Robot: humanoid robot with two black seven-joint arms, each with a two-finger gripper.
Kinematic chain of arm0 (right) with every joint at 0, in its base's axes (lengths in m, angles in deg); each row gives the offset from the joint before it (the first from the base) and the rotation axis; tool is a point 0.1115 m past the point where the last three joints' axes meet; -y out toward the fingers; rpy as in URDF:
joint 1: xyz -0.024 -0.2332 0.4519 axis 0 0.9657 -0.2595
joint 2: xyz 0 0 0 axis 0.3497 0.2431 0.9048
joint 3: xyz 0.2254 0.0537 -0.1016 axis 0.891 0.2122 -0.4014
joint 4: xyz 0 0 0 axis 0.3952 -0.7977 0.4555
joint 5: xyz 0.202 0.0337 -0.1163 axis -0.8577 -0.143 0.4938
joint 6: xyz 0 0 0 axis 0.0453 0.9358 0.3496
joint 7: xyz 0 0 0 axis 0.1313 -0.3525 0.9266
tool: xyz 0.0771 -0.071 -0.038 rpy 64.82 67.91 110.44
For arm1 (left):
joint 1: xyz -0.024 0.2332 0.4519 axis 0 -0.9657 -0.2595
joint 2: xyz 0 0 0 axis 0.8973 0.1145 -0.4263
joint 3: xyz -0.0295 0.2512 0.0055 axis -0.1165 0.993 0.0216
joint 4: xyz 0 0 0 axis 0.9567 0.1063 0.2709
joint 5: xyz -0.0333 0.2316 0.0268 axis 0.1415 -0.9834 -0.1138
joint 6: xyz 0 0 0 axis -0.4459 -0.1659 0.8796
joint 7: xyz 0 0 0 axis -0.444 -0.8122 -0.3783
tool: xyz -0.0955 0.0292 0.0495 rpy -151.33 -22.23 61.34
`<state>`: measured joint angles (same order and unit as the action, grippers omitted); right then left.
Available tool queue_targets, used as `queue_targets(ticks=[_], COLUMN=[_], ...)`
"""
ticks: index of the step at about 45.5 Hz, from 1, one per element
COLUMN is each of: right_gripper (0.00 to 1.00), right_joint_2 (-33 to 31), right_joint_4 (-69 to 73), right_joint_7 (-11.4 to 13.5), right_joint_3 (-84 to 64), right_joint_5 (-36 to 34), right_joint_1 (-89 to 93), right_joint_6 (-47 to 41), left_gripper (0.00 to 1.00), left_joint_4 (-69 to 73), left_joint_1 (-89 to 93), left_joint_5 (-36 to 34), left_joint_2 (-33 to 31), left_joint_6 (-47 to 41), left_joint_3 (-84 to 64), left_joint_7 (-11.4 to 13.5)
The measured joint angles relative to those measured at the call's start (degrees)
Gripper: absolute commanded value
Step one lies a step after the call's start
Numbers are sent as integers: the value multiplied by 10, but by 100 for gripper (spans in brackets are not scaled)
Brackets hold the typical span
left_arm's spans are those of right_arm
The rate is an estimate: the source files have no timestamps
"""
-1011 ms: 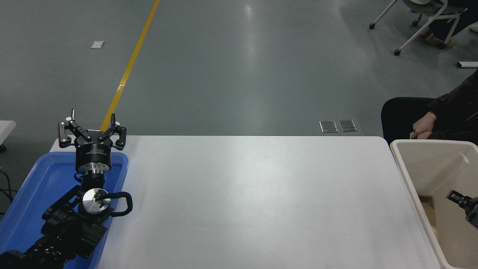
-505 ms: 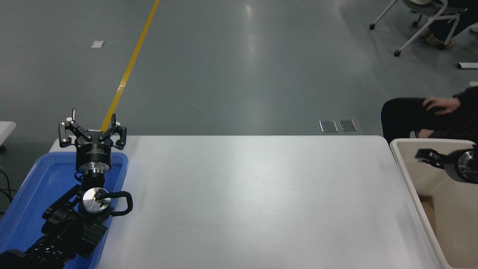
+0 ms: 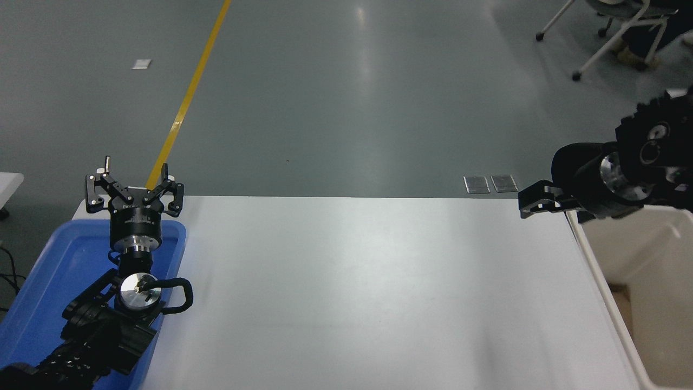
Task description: Pick up paper ball place in dustbin
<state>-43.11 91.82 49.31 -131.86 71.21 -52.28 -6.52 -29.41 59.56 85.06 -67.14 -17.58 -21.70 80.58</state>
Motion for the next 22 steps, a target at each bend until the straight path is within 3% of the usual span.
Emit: queue_targets(ticks=[22], right_gripper=[100], right_joint_2=[117], right_joint_4=[21], right_joint_7=[0], right_joint_3=[1], right_joint_5=[-92], right_joint_1=[-54], right_joint_6=[-71], left_gripper=[99], left_joint_4=[0], left_joint_1=[0], left_joint_5=[0], left_joint_2=[0], left_joint_6=[0], left_joint_3=[0], left_joint_7=[0])
